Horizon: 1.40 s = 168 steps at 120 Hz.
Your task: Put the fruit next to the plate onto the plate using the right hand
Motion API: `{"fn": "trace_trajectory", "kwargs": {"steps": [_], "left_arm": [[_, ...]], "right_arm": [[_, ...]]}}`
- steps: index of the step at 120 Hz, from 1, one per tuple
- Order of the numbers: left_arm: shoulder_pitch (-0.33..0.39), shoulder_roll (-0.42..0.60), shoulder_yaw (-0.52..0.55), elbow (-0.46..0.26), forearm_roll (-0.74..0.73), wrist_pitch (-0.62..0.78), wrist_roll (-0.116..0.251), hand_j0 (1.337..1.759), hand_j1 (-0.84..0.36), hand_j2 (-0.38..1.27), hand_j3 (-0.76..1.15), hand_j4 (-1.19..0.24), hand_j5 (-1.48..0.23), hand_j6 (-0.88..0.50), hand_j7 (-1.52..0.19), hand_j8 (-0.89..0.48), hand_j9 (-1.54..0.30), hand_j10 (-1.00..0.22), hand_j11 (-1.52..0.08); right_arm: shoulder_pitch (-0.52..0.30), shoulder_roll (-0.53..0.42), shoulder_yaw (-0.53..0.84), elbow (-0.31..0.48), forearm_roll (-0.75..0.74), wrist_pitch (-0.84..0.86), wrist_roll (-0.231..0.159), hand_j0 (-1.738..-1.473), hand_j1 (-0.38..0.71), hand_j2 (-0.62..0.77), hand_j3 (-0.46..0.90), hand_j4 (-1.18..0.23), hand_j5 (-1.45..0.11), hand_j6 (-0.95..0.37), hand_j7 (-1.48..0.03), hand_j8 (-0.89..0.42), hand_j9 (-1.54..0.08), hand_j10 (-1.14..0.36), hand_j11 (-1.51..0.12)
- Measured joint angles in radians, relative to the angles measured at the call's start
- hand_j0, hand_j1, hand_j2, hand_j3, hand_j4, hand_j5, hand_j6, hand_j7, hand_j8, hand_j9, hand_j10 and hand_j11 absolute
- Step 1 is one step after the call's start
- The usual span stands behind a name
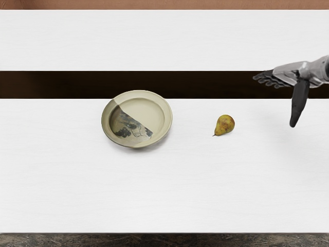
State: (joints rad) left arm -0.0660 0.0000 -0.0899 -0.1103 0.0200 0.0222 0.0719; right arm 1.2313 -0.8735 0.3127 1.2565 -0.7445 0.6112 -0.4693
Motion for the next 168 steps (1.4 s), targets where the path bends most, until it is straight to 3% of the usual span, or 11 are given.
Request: {"fn": "trace_trajectory", "kwargs": {"steps": [23, 41, 59, 81, 103, 139, 168], "left_arm": [[0.000, 0.000, 0.000, 0.000, 0.000, 0.000, 0.000, 1.658, 0.32, 0.00, 0.00, -0.02, -0.03, -0.02, -0.03, -0.02, -0.03, -0.02, -0.03], [0.000, 0.000, 0.000, 0.000, 0.000, 0.000, 0.000, 1.658, 0.32, 0.00, 0.00, -0.02, -0.03, -0.02, -0.03, -0.02, -0.03, -0.02, -0.03], [0.000, 0.000, 0.000, 0.000, 0.000, 0.000, 0.000, 1.658, 0.32, 0.00, 0.00, -0.02, -0.03, -0.02, -0.03, -0.02, -0.03, -0.02, -0.03], [0.000, 0.000, -0.001, 0.000, 0.000, 0.000, 0.000, 1.658, 0.32, 0.00, 0.00, -0.02, -0.03, -0.02, -0.03, -0.02, -0.03, -0.02, -0.03], [0.000, 0.000, 0.000, 0.000, 0.000, 0.000, 0.000, 1.658, 0.32, 0.00, 0.00, -0.02, -0.03, -0.02, -0.03, -0.02, -0.03, -0.02, -0.03], [0.000, 0.000, 0.000, 0.000, 0.000, 0.000, 0.000, 1.658, 0.32, 0.00, 0.00, -0.02, -0.03, -0.02, -0.03, -0.02, -0.03, -0.02, -0.03], [0.000, 0.000, 0.000, 0.000, 0.000, 0.000, 0.000, 1.658, 0.32, 0.00, 0.00, -0.02, -0.03, -0.02, -0.03, -0.02, -0.03, -0.02, -0.03]], "right_arm": [[0.012, 0.044, -0.001, 0.003, -0.003, 0.000, -0.004, -1.658, -0.35, 0.00, 0.00, 0.00, 0.00, -0.01, 0.00, -0.01, 0.00, 0.00, 0.00], [0.023, 0.076, 0.003, 0.050, 0.000, 0.000, -0.098, -1.658, -0.35, 0.00, 0.00, 0.00, 0.00, -0.01, 0.00, 0.00, 0.00, 0.00, 0.00], [0.023, 0.086, 0.076, 0.126, -0.014, 0.000, -0.131, -1.658, -0.35, 0.00, 0.00, 0.00, 0.00, -0.01, 0.00, 0.00, 0.00, 0.00, 0.00], [-0.004, 0.099, 0.096, 0.225, -0.150, 0.000, -0.140, -1.658, -0.35, 0.00, 0.00, 0.00, 0.00, -0.01, 0.00, 0.00, 0.00, 0.00, 0.00], [-0.080, 0.175, 0.099, 0.288, -0.299, -0.045, -0.141, -1.658, -0.35, 0.00, 0.00, 0.00, 0.00, 0.00, 0.00, 0.00, 0.00, 0.00, 0.00], [-0.183, 0.252, 0.099, 0.304, -0.507, -0.234, -0.142, -1.658, -0.35, 0.00, 0.00, -0.01, 0.00, -0.01, 0.00, -0.01, 0.00, -0.01, 0.00], [-0.259, 0.288, 0.097, 0.301, -0.609, -0.303, -0.142, -1.658, -0.26, -0.01, 0.00, -0.08, -0.09, -0.08, -0.09, -0.08, -0.09, -0.07, -0.09]]}}
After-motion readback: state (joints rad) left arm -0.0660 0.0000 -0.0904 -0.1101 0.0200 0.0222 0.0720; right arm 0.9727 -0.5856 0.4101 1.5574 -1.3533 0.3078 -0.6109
